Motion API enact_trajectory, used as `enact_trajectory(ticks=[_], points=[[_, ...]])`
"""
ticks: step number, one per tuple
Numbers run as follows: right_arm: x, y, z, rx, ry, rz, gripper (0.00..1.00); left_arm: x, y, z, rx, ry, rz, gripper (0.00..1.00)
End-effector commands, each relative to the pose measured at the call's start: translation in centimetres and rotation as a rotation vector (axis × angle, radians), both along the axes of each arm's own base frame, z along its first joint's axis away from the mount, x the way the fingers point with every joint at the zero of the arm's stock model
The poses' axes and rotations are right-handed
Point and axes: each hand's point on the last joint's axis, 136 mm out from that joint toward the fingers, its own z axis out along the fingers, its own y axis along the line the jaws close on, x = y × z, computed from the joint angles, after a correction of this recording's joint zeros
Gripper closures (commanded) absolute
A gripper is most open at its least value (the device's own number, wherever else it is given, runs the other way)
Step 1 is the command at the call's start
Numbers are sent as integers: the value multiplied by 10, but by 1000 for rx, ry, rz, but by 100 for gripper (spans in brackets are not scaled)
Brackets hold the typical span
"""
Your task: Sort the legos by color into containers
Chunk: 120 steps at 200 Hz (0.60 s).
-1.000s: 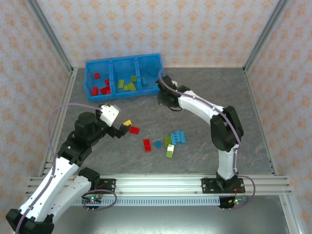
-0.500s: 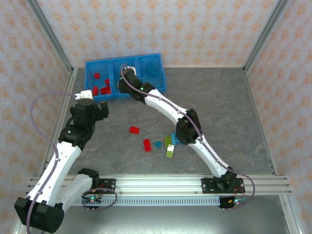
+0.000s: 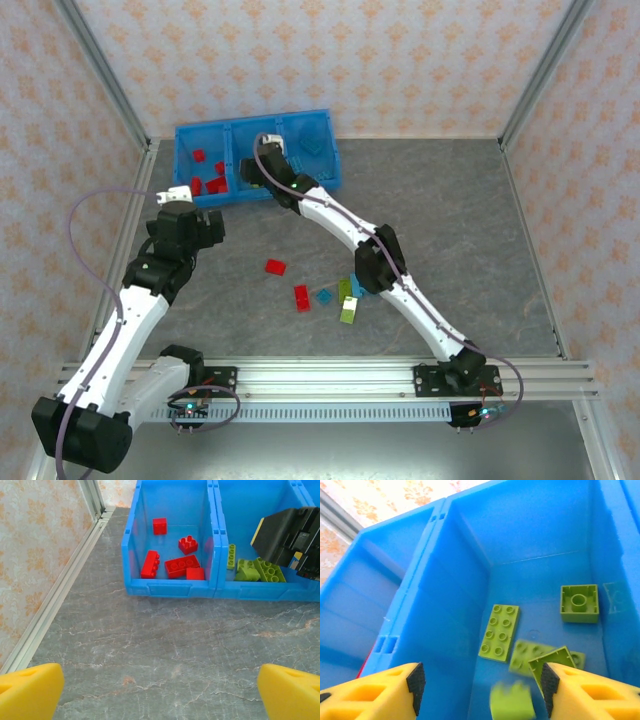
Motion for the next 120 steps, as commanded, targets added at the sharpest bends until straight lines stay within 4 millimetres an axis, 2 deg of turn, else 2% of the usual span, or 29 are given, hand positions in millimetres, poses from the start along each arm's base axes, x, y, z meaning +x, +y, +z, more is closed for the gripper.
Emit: enact_trajectory(ticks=[1,33,39,53,56,57,58,62,63,64,65,66,67,68,83,93,95,102,104,111,120], points=[[-17,3,84,133,-29,56,35,2,1,11,-17,-22,16,0],[-54,-11,133,138,36,136,31,5,-1,5,-20,-2,10,0],[-64,-17,135,108,63,153,30,6,-3,3,-23,5,3,0],[-87,-37,151,52,104,169,28,10,-9,-5,-40,30,-24,0],[-92,-42,152,38,114,170,28,11,-10,-6,-45,37,-32,0],[-93,-42,144,23,129,170,28,11,-11,-6,-46,39,-34,0],[-94,-45,150,24,123,169,28,11,-11,-7,-47,43,-36,0],[-101,-53,154,9,131,167,27,12,-14,-10,-58,51,-45,0],[-103,-55,154,4,134,166,27,13,-14,-10,-59,52,-46,0],[-104,-55,144,-14,152,164,27,13,-15,-10,-63,54,-49,0],[-107,-58,156,-4,138,165,27,13,-16,-11,-66,57,-52,0],[-107,-59,144,-23,158,164,27,14,-16,-12,-68,61,-53,0],[-110,-62,156,-13,142,164,27,14,-17,-13,-69,64,-56,0],[-111,-63,144,-33,164,163,27,14,-18,-13,-74,65,-59,0],[-139,-93,139,-86,190,161,26,17,-23,-23,-137,104,-42,0],[-158,-116,136,-105,192,152,24,16,-23,-30,-209,141,29,1],[-161,-120,131,-116,199,149,23,16,-23,-31,-228,150,48,1],[-176,-137,135,-120,188,138,21,12,-24,-37,-290,190,109,5],[-180,-142,129,-132,200,135,21,10,-24,-39,-310,204,127,5],[-193,-161,130,-147,193,111,19,6,-31,-48,-393,246,166,7],[-206,-187,121,-188,204,63,16,1,-45,-59,-505,288,197,9]])
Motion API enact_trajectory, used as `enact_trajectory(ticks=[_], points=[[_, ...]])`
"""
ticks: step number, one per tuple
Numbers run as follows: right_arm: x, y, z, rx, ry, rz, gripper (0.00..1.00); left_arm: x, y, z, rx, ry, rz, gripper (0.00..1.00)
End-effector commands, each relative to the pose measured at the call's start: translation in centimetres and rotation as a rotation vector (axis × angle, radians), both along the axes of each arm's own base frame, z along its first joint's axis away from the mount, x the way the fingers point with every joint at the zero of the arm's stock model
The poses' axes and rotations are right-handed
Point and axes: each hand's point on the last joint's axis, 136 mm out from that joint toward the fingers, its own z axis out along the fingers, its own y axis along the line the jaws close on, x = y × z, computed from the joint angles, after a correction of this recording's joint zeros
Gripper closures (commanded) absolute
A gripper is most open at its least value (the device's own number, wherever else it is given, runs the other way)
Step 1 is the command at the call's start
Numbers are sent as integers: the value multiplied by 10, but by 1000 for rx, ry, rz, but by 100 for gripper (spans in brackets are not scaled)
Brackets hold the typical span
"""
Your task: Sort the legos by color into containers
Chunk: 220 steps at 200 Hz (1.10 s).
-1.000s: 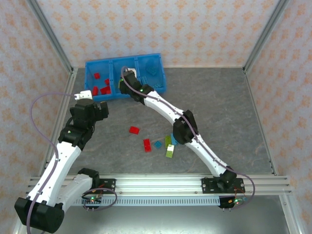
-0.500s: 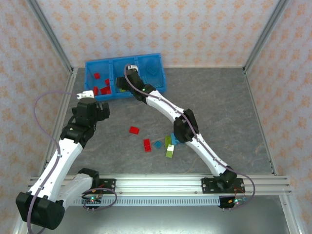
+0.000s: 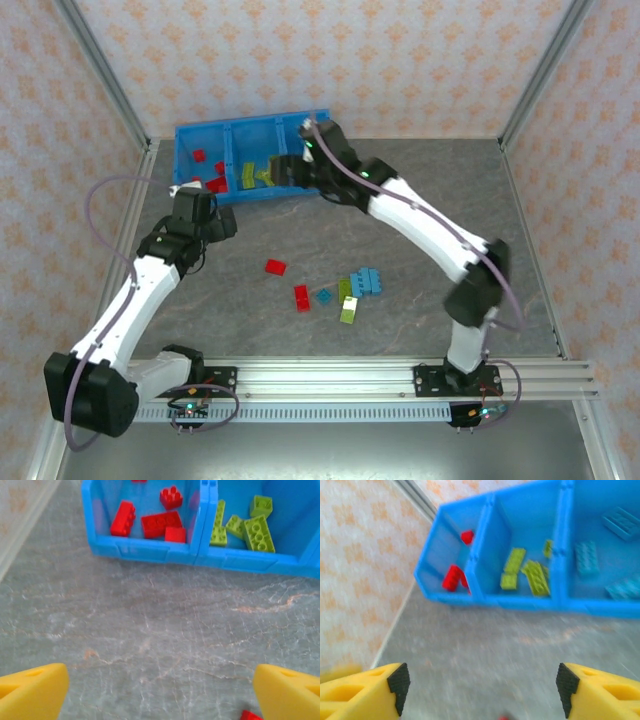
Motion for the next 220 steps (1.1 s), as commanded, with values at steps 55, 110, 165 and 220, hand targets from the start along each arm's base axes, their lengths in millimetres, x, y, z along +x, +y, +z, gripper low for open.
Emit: enact_trajectory(ticks=[55,110,165,220], points=[[-74,-132,-69,-274,85,-196,4,-44,-123,-91,-709,313,417,15],[-70,-139,-87,-343,125,-229,4,-27,-136,-129,-558,394,587,21],[-68,-144,-90,-353,141,-259,3,-23,-132,-166,-453,448,638,33],[-75,-142,-91,-320,175,-250,3,-23,-123,-165,-425,405,624,73]])
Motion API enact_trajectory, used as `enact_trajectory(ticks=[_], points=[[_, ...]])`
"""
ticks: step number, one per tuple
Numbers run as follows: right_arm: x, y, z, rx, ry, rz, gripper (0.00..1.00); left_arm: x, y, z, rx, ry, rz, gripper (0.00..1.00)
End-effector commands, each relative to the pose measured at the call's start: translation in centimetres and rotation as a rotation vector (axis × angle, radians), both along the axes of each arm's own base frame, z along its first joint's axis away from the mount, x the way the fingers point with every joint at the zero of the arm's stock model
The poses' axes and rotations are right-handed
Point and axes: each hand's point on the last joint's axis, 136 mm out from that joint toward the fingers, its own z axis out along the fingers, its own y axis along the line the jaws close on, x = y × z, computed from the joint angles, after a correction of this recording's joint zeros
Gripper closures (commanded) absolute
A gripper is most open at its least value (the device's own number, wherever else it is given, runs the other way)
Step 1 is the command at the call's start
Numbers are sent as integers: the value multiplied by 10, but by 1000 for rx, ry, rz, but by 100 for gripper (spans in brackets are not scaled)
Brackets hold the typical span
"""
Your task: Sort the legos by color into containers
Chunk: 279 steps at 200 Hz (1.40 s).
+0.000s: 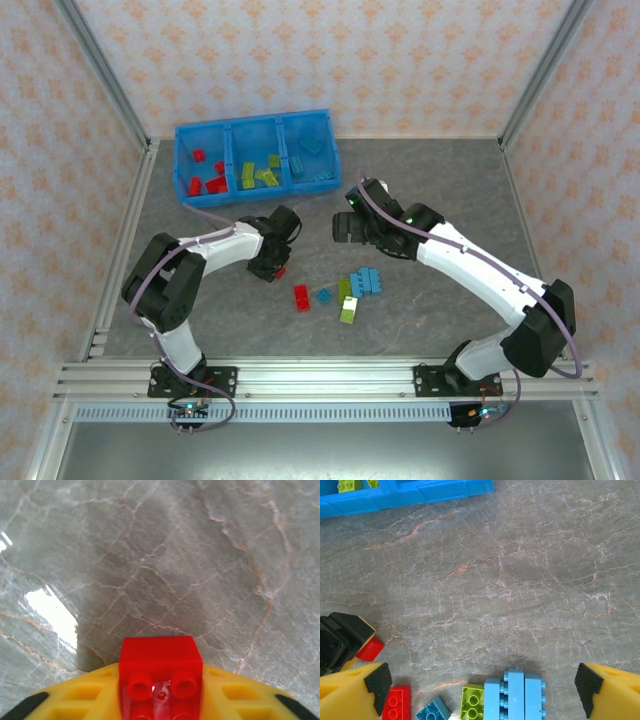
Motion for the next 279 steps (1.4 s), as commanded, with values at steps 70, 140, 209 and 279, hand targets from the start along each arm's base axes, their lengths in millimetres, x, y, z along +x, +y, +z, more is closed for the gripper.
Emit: enact_trajectory(ticks=[70,140,209,279], points=[[-33,58,21,310,124,225,4,40,42,144,234,-472,-205,82],[-24,54,15,295,113,163,3,105,164,255,429,-690,-138,82],[-27,43,14,265,126,127,4,238,228,193,368,-451,-108,72],[-34,22,34,263,64,82,3,274,252,154,303,-352,-133,51]])
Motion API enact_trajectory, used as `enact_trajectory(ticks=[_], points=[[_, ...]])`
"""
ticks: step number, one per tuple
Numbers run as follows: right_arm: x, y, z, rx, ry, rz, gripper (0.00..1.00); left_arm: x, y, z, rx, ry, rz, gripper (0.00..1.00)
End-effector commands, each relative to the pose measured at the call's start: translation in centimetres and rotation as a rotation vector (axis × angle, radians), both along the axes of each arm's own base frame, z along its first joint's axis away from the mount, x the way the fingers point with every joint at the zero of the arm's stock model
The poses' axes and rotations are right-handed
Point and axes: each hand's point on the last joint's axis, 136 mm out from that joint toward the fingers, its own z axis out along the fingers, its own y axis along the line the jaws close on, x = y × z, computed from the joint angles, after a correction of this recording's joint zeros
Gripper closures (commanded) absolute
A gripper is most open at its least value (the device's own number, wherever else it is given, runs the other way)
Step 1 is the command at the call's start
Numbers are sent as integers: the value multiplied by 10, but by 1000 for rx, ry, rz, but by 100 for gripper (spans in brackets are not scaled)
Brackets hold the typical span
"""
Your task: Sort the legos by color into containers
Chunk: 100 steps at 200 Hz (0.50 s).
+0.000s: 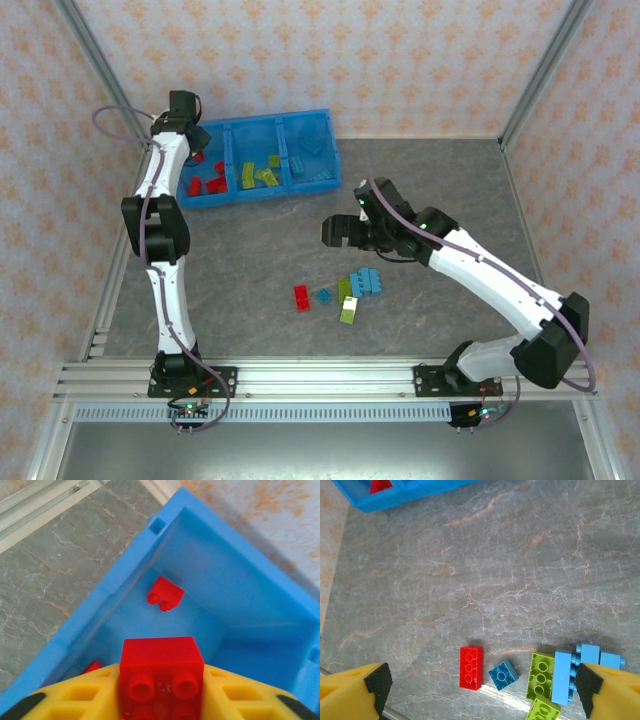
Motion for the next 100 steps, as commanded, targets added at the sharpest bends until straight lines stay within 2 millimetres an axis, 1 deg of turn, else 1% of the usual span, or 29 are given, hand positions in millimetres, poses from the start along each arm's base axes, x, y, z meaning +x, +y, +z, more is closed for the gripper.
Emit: enact_trajectory(ticks=[1,24,36,48,56,58,61,63,64,65,66,68,70,72,75,83,91,93,100], points=[[1,-11,7,-12,-23,-42,3,-12,-10,27,-22,7,-30,51],[5,-9,6,-8,-25,-55,3,-19,-16,45,-40,-38,-40,49],[8,-8,4,-11,-23,-71,3,-29,-20,59,-50,-64,-49,49],[13,-13,-1,-34,-19,-111,3,-43,-29,76,-64,-96,-62,49],[17,-20,-6,-66,-20,-154,4,-54,-36,88,-78,-126,-70,49],[18,-22,-7,-75,-20,-165,3,-58,-38,94,-79,-141,-73,49],[18,-25,-10,-90,-16,-181,3,-62,-42,96,-85,-149,-78,50],[20,-28,-11,-103,-17,-197,4,-64,-44,104,-85,-170,-82,50],[20,-30,-13,-110,-15,-205,4,-69,-46,103,-87,-167,-83,50],[20,-31,-14,-113,-13,-209,3,-70,-47,113,-85,-191,-87,50],[20,-32,-14,-119,-14,-217,3,-72,-48,117,-85,-199,-90,50],[20,-35,-16,-132,-12,-231,3,-76,-52,119,-87,-206,-97,50],[21,-38,-18,-142,-10,-244,4,-80,-54,125,-85,-222,-102,50],[21,-40,-20,-151,-4,-255,3,-84,-58,126,-86,-226,-108,50],[21,-44,-22,-167,-4,-276,3,-90,-63,134,-82,-245,-121,50],[20,-52,-30,-193,14,-320,3,-107,-77,145,-64,-275,-159,50],[18,-56,-38,-198,33,-348,3,-124,-93,157,-30,-301,-210,50],[18,-57,-40,-195,38,-356,3,-128,-98,157,-21,-299,-225,50],[15,-57,-47,-186,56,-368,3,-143,-113,166,22,-313,-281,50]])
